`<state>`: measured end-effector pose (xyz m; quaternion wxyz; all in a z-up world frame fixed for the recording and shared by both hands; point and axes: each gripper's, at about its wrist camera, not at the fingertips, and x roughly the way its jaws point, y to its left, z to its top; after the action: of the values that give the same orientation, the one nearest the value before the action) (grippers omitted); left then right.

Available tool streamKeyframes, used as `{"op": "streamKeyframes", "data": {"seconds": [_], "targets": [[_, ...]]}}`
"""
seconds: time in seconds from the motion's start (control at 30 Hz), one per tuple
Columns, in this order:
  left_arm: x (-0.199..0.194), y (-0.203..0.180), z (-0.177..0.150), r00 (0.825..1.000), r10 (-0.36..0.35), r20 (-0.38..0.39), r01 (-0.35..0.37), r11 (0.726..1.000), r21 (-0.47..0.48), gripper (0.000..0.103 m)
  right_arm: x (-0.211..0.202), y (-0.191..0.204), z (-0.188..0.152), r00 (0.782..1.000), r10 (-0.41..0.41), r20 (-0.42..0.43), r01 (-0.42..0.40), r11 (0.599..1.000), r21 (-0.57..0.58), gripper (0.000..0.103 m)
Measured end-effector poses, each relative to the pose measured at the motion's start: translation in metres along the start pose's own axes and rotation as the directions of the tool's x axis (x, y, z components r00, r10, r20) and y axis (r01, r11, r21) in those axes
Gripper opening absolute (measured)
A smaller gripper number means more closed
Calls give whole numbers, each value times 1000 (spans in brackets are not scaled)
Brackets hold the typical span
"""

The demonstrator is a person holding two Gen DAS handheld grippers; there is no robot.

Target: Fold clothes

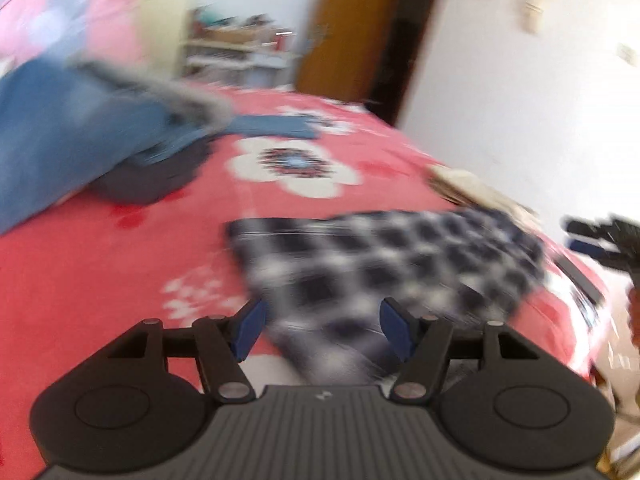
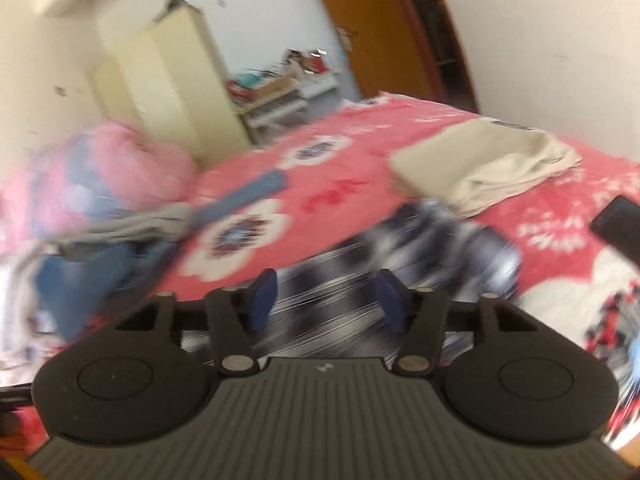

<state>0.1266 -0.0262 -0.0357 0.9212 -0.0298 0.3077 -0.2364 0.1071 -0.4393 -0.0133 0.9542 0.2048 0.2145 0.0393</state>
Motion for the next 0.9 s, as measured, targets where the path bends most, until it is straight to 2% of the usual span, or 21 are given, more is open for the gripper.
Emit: {"op": "streamKeyframes", "data": {"seconds": [0.1, 0.2, 0.23, 0.3, 0.37, 0.4, 0.47, 0.53, 0.6, 0.67, 0.73, 0.87, 0.9], "targets": [[6, -35, -4, 999, -46, -4, 46, 988, 149, 63, -15, 25, -21, 997, 66, -28, -66, 998, 7, 70], [21, -60, -11, 998, -60, -27, 65, 963, 260, 51, -15, 46, -42, 995, 87, -53, -86, 996, 15, 75], [25, -65, -13, 998, -56, -36, 64, 956, 285, 46, -15, 51, -47, 992, 112, -54, -111, 994, 20, 79], [34, -70, -17, 997, -51, -50, 64, 949, 310, 39, -12, 59, -56, 983, 171, -65, -168, 985, 43, 79], [39, -70, -19, 997, -49, -60, 65, 949, 307, 25, -8, 69, -63, 970, 222, -96, -216, 974, 67, 78], [39, -69, -20, 997, -51, -61, 67, 952, 298, 23, -3, 72, -66, 964, 240, -114, -231, 969, 85, 77], [38, -64, -21, 997, -57, -57, 70, 958, 278, 15, 9, 75, -76, 949, 274, -158, -255, 958, 134, 66], [37, -57, -22, 997, -66, -50, 77, 963, 259, 12, 22, 78, -86, 932, 300, -204, -265, 947, 179, 57], [36, -51, -21, 996, -72, -46, 81, 968, 236, 11, 35, 78, -94, 925, 284, -252, -240, 952, 192, 46], [36, -45, -20, 995, -91, -43, 98, 973, 209, 11, 41, 78, -101, 917, 276, -287, -229, 956, 186, 23], [34, -40, -19, 993, -109, -34, 113, 975, 192, 11, 44, 77, -106, 908, 292, -301, -242, 951, 193, 5], [32, -35, -18, 989, -147, -22, 149, 973, 177, 34, 36, 72, -94, 912, 345, -224, -291, 926, 240, 1], [33, -35, -18, 988, -154, -23, 156, 973, 170, 37, 33, 70, -90, 912, 358, -200, -305, 918, 252, 1]]}}
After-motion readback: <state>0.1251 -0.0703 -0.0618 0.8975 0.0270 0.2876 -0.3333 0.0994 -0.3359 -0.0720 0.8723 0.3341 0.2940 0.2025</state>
